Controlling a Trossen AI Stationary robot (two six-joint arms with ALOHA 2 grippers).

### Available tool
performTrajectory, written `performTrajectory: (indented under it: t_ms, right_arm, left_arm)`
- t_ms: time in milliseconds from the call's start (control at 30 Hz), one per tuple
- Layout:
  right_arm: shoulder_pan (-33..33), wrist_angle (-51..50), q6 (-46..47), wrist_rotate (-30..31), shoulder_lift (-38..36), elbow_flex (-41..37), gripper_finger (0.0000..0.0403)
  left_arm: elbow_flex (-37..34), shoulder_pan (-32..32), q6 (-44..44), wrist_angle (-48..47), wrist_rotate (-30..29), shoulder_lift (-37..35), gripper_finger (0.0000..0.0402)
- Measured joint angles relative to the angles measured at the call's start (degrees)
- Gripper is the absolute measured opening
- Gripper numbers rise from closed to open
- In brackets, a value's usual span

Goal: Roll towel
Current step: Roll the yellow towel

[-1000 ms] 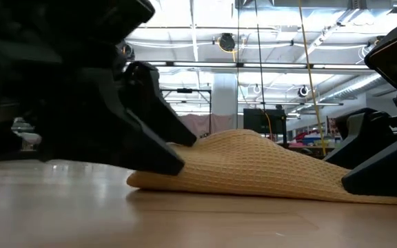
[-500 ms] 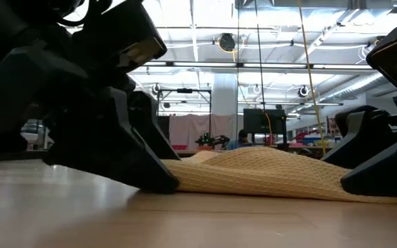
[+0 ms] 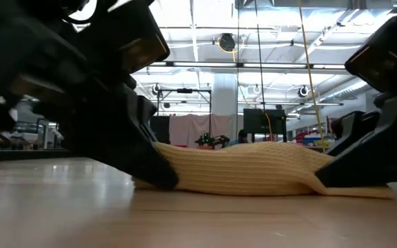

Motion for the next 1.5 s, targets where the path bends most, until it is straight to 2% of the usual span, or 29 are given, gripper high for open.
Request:
performTrajectory:
  t_ms: [133,267,333,500,700,800,900,1100,1333,1500]
  right_arm:
    - [-0.33,-1.79,-0.34,-4.34,-3.60,-0.12,0.0076]
    - [0.18,-5.97,-7.97,-6.68,-8.94,-0.11,0.0083]
    - [1.02,-10.19,-10.53,-6.67,-11.37,-0.15,0.0105]
    - [5.19,-12.81,-15.46,-8.81,-13.65,-0.11,0.0174]
    - [9.11,-12.24,-16.06,-0.81,-11.47,-0.09,0.0248]
    - [9.09,-8.47,-19.69,0.20,-9.50,0.02,0.0285]
    - [7.82,-5.01,-24.29,0.83,-6.98,0.04,0.0302]
    - [4.92,-1.44,-26.55,1.51,-3.12,0.04,0.0289]
    - [1.57,-1.14,-20.50,-3.00,-1.89,0.10,0.0261]
    - [-1.13,-1.39,-14.24,-6.15,-1.87,0.18,0.0222]
  left_arm:
    - [-0.12,0.10,-0.36,-0.76,4.12,-1.45,0.0023]
    - [-0.12,1.00,-2.25,-1.45,6.21,-1.79,0.0029]
    - [-0.09,1.91,-3.86,-1.84,7.88,-1.81,0.0025]
    - [-0.04,3.53,-7.40,-2.46,10.83,-1.80,0.0022]
    - [-0.05,4.33,-9.10,-2.46,12.17,-1.76,0.0023]
    - [-0.05,4.38,-9.20,-2.46,12.25,-1.73,0.0024]
    - [-0.06,4.38,-9.30,-2.44,12.23,-1.71,0.0024]
    - [-0.10,4.43,-11.69,-2.45,12.12,-1.67,0.0024]
    - [-0.10,4.43,-12.19,-2.43,11.86,-1.67,0.0024]
    - [-0.12,4.47,-11.56,-2.26,12.44,-1.67,0.0024]
